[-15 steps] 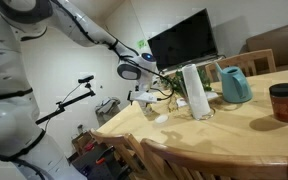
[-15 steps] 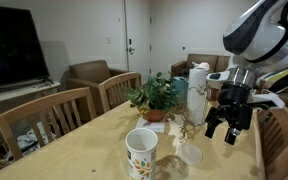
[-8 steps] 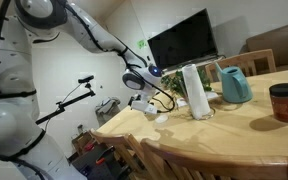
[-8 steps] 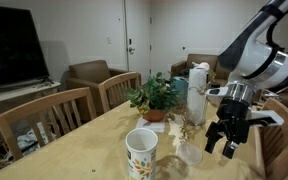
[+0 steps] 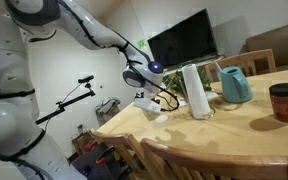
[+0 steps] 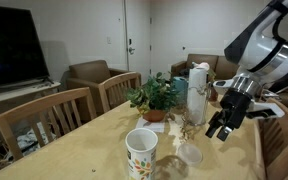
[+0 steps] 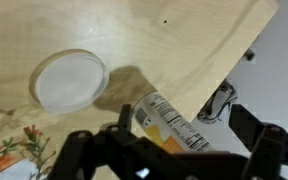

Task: Move the white lid forwards

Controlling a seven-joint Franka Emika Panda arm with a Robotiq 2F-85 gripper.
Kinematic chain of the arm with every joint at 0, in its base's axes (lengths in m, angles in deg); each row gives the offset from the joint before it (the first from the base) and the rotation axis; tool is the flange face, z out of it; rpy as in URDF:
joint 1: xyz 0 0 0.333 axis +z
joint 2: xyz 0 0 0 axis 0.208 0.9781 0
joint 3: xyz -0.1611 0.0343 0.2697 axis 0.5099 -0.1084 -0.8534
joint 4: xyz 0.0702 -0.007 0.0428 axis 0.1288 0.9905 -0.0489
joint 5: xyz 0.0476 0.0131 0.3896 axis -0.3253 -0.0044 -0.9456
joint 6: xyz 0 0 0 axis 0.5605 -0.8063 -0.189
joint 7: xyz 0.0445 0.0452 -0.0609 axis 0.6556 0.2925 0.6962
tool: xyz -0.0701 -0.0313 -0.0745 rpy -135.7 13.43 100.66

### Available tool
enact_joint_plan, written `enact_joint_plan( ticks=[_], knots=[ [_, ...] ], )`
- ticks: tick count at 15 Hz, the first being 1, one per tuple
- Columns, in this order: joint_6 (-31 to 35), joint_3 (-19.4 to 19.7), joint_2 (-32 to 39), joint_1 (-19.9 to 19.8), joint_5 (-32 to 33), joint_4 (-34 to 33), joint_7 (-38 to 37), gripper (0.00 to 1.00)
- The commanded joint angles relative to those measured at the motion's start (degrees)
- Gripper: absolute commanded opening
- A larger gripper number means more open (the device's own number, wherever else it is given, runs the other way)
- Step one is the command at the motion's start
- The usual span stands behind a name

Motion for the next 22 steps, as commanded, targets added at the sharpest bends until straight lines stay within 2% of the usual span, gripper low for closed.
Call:
enact_joint_plan(
  ticks=[1, 6, 7, 13, 16, 17, 19, 22],
  knots=[
    [6.16, 1.27, -4.7, 3.12, 1.07, 2.87, -4.45, 1.0],
    [12.25, 0.43, -3.69, 6.61, 9.33, 1.34, -17.0, 1.0],
    [10.48, -0.2, -2.98, 4.66, 7.49, 1.19, -13.07, 1.0],
    [11.52, -0.49, -2.98, 5.55, 8.67, 1.18, -15.3, 1.0],
    [13.44, 0.43, -0.8, 7.29, 12.8, 0.39, -25.51, 1.0],
    [13.99, 2.09, -0.15, 9.21, 14.74, 0.3, -30.94, 1.0],
    [15.53, 2.25, 0.83, 9.72, 18.55, -0.02, -39.47, 1.0],
    [16.38, 6.02, 1.82, 14.3, 23.35, -0.37, -52.29, 1.0]
  ],
)
